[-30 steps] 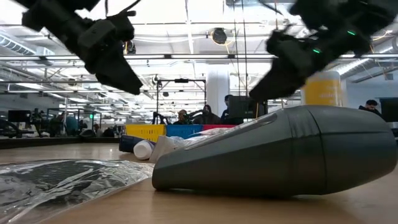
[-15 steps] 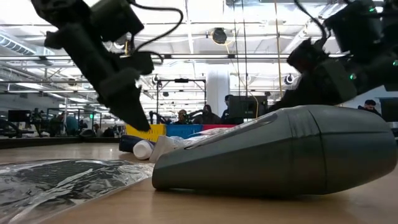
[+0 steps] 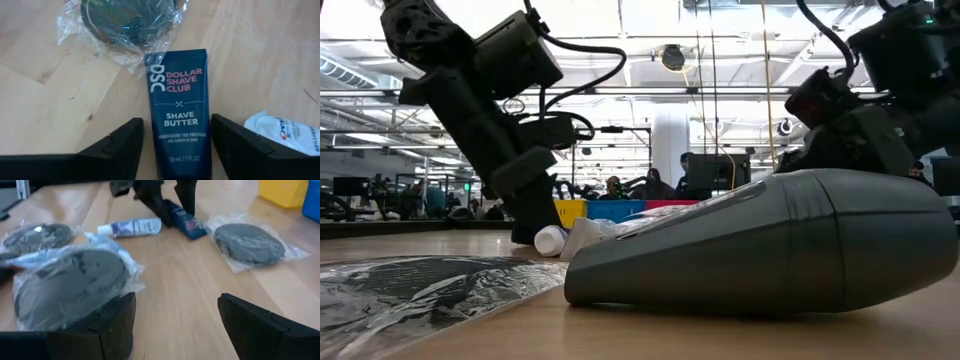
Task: Pick & Place Travel size toiletries
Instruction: Put the blue shave cream into the yellow basket
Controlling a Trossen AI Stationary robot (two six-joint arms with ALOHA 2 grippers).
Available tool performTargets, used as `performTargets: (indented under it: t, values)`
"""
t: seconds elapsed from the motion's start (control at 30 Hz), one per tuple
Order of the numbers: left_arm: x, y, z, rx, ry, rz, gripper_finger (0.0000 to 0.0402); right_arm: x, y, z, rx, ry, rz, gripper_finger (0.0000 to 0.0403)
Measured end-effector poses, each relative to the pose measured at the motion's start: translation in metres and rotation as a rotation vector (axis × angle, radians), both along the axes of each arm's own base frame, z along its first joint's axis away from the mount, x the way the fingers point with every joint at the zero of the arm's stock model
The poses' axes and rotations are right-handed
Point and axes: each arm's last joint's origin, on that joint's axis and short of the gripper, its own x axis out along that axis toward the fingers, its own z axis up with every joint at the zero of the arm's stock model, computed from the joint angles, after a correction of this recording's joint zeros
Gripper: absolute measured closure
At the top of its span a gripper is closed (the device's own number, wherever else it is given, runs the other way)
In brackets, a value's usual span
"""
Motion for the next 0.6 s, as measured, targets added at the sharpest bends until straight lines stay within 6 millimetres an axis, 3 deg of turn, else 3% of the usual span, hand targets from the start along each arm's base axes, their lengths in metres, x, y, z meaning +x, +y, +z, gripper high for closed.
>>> performTargets:
  t: [0.37, 0.6]
  values:
    - [-0.004, -0.01, -0.001, -0.078, -0.012, 0.103, 0.0296, 0.0, 0.001, 0.0, 0.001, -0.004, 0.001, 0.0126]
    - [-0.018, -0.022, 0.021, -0.196, -0.037, 0.196, 0.0295, 0.0, 0.001, 0.001, 0.0, -0.005, 0.0, 0.0126]
